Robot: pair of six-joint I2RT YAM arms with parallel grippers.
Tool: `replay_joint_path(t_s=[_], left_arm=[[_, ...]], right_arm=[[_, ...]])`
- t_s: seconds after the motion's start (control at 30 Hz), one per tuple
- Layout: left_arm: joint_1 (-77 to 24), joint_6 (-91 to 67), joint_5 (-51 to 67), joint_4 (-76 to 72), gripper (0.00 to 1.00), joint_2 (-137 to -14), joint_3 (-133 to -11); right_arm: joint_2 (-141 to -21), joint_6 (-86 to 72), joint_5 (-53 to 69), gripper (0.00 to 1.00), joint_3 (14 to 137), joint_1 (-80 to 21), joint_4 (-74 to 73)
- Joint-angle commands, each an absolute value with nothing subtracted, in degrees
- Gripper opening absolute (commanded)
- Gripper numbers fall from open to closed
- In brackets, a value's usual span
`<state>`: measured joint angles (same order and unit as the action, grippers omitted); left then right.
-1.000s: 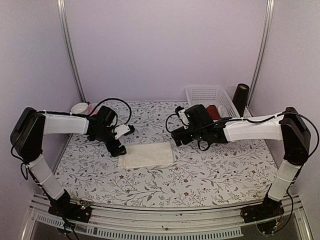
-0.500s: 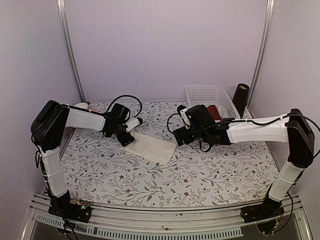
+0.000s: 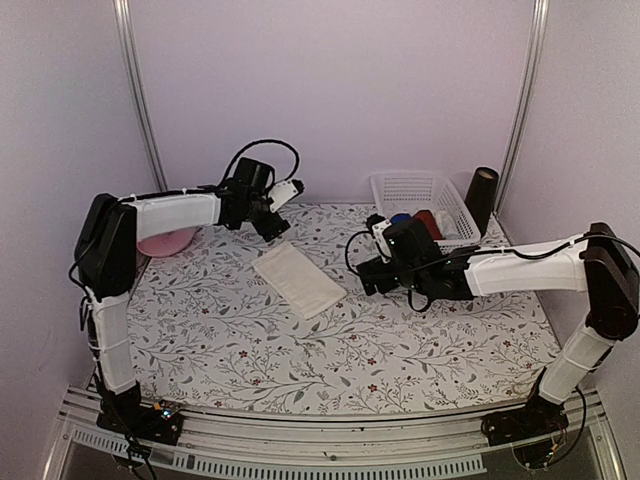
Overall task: Roll the towels
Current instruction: Move the towel to the center of the board.
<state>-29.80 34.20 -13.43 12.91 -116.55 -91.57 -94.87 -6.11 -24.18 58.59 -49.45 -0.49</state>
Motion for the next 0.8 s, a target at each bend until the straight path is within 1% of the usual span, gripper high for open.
replay_joint_path(t_s=[0.0,0.07,0.13,0.2,0.3,0.4,0.6,0.77], left_arm=[[-36.0,33.5,-1.4,16.5,0.97,-106.0,-82.0],[-39.5,33.5,1.1,15.9,0.97,-102.2,-75.6],[-43.3,33.7,1.0,14.1,0.97,-99.9,-69.7],[-46.6,33.8,-0.2,12.5,0.94,-99.0,-65.6],[-50.0,33.2,-1.4,10.7,0.87,-99.1,-62.1],[-52.2,32.1,-2.9,9.1,0.82,-99.6,-61.1],[-55.8,30.6,-6.1,7.9,0.77,-103.2,-61.2],[-56.9,29.9,-10.4,8.5,0.72,-107.9,-62.7]], right_arm=[[-91.0,-5.8,-23.5,0.99,56.4,-48.6,3.5],[-90.0,-5.8,-23.8,0.99,55.6,-48.6,3.7],[-89.2,-5.9,-23.9,0.99,54.7,-48.5,3.8],[-88.5,-6.3,-24.1,0.99,53.9,-48.6,3.8],[-87.6,-7.0,-23.9,0.99,53.1,-48.6,3.6],[-86.9,-7.6,-24.1,0.99,52.3,-48.6,3.6],[-86.2,-7.5,-24.8,0.99,51.8,-48.6,3.7],[-85.4,-7.3,-25.2,0.99,51.2,-48.6,3.8]])
